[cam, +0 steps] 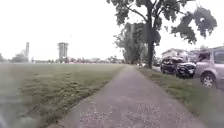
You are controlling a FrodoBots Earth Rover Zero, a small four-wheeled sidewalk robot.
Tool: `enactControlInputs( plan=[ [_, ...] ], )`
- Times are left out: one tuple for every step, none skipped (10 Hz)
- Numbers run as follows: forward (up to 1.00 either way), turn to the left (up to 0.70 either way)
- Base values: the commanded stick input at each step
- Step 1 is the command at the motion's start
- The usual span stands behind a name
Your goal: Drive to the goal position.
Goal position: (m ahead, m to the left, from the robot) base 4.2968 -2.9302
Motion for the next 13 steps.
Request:
enactControlInputs(
  plan=[
    [0.7,0.0],
    [0.7,-0.15],
    [0.7,-0.2],
    [0.7,-0.02],
    [0.7,0.0],
    [0.7,0.0],
    [0.7,0.0],
    [0.7,0.0],
    [0.7,0.0],
    [0.7,0.0],
    [0.7,0.0],
    [0.7,0.0],
    [0.7,0.0]
  ],
)
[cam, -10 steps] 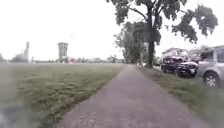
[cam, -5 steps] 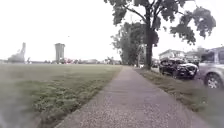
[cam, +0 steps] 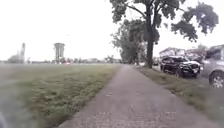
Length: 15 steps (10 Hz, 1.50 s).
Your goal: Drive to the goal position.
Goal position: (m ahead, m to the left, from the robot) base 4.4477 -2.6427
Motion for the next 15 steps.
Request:
enactControlInputs(
  plan=[
    [0.7,0.0],
    [0.7,0.0],
    [0.7,0.0],
    [0.7,0.0],
    [0.7,-0.01],
    [0.7,-0.12],
    [0.7,-0.22],
    [0.7,-0.33],
    [0.7,-0.35],
    [0.7,-0.23],
    [0.7,-0.05],
    [0.7,0.0],
    [0.7,0.0],
    [0.7,0.0],
    [0.7,0.0]
  ],
)
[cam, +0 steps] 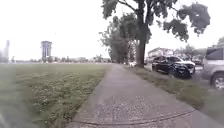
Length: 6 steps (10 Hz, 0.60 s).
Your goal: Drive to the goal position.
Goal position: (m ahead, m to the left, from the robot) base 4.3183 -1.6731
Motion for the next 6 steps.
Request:
enactControlInputs(
  plan=[
    [0.7,0.0],
    [0.7,0.0],
    [0.7,0.0],
    [0.7,0.0],
    [0.7,0.0],
    [0.7,0.0]
  ],
)
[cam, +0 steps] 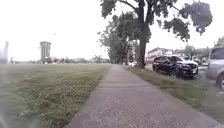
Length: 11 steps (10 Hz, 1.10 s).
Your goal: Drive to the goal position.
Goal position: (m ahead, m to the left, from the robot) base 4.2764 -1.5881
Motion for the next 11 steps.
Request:
enactControlInputs(
  plan=[
    [0.7,0.0],
    [0.7,0.0],
    [0.7,0.0],
    [0.7,0.0],
    [0.7,0.0],
    [0.7,0.0],
    [0.7,0.0],
    [0.7,0.0],
    [0.7,0.0],
    [0.7,0.0],
    [0.7,0.0]
  ],
)
